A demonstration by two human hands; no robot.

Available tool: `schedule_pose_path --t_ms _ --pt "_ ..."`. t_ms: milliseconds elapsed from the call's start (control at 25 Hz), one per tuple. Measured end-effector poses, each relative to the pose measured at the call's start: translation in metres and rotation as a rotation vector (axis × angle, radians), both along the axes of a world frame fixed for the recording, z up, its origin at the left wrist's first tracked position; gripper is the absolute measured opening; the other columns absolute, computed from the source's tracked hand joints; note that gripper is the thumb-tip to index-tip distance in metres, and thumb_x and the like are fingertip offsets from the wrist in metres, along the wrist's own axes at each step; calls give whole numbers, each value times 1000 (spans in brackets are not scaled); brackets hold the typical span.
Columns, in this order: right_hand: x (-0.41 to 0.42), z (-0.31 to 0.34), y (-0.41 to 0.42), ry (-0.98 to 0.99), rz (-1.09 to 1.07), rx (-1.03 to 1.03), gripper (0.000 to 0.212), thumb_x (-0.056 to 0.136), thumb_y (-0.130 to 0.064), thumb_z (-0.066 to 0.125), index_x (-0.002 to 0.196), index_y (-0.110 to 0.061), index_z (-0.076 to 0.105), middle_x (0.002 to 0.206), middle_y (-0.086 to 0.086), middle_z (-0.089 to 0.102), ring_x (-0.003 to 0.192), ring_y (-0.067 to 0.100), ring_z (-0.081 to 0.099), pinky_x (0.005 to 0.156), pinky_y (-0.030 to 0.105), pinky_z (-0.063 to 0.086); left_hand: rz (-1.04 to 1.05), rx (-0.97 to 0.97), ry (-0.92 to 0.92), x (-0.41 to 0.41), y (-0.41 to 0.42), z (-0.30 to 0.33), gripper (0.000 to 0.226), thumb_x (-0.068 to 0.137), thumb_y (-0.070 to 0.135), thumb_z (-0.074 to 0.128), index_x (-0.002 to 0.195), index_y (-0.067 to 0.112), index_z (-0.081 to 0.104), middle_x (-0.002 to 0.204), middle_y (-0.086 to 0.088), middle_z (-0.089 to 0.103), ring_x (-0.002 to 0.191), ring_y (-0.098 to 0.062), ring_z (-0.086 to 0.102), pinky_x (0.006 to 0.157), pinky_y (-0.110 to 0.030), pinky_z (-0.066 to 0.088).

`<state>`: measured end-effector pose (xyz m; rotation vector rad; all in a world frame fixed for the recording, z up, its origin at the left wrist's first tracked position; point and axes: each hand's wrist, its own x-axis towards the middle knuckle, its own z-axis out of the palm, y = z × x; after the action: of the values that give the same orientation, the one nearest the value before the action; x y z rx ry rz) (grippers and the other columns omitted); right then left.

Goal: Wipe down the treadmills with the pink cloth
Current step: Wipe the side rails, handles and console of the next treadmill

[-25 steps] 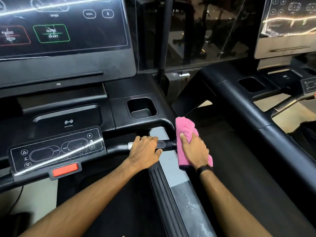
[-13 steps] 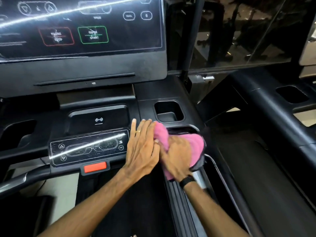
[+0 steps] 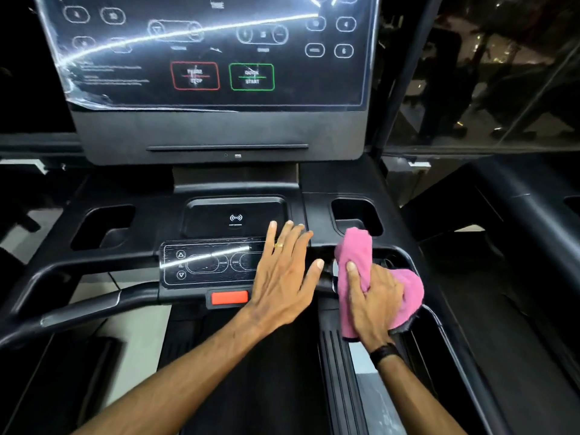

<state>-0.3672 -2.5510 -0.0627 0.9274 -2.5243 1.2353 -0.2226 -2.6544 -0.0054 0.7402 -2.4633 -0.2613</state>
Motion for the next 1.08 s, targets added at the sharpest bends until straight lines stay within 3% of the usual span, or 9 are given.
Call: schedule_pose_path --t_ms 120,200,280,320,520,760,880,960,1080 --pt "35 25 -17 -92 -18 -315 56 97 -50 45 106 2 63 96 13 65 89 32 59 87 43 42 88 57 128 25 -15 8 56 102 39 32 142 2 46 148 -13 47 146 -26 32 125 -47 4" --pt "66 37 -36 37 194 -140 71 97 -56 39 135 3 51 130 22 58 118 36 54 103 46 36 224 128 231 54 -30 9 59 101 40 29 143 1 43 148 -12 47 145 -26 33 125 -47 3" --pt "88 32 -49 228 419 168 85 98 -67 19 155 -5 28 159 18 33 144 31 34 116 47 29 352 156 269 90 -46 7 61 100 41 28 143 0 42 147 -14 48 144 -28 34 125 -45 2" --pt "90 28 -55 271 462 230 87 96 -69 14 159 -8 19 164 16 22 150 30 25 118 48 27 404 150 260 109 -52 4 63 100 42 27 144 -1 41 148 -15 48 145 -28 34 125 -44 1" --pt "85 15 -62 314 346 276 80 100 -59 22 160 -9 7 167 17 6 155 29 8 121 52 20 560 220 141 172 -73 -14 71 98 51 20 146 1 39 149 -16 47 145 -26 32 124 -39 -5" --pt "151 22 -97 308 207 353 79 102 -53 23 159 -2 0 167 19 -1 155 31 -1 124 54 11 509 331 146 211 -86 -26 79 96 58 11 149 3 35 150 -15 45 146 -20 32 121 -26 -12" --pt "210 26 -125 375 332 379 77 103 -54 16 159 -3 1 167 19 -1 155 30 -4 125 51 6 491 352 184 223 -93 -28 79 96 58 11 151 5 32 153 -13 42 148 -15 27 122 -28 -13" --pt "244 23 -139 435 442 385 75 103 -51 19 159 -3 5 167 18 -1 155 29 -5 126 49 3 451 377 224 226 -97 -26 81 96 60 9 152 5 29 155 -11 39 147 -4 19 124 -34 -9" --pt "228 22 -136 554 558 421 74 103 -52 26 160 -9 7 168 14 2 155 25 -2 125 49 7 388 420 255 220 -101 -18 85 93 63 9 152 5 28 156 -11 37 143 6 8 124 -35 -7"
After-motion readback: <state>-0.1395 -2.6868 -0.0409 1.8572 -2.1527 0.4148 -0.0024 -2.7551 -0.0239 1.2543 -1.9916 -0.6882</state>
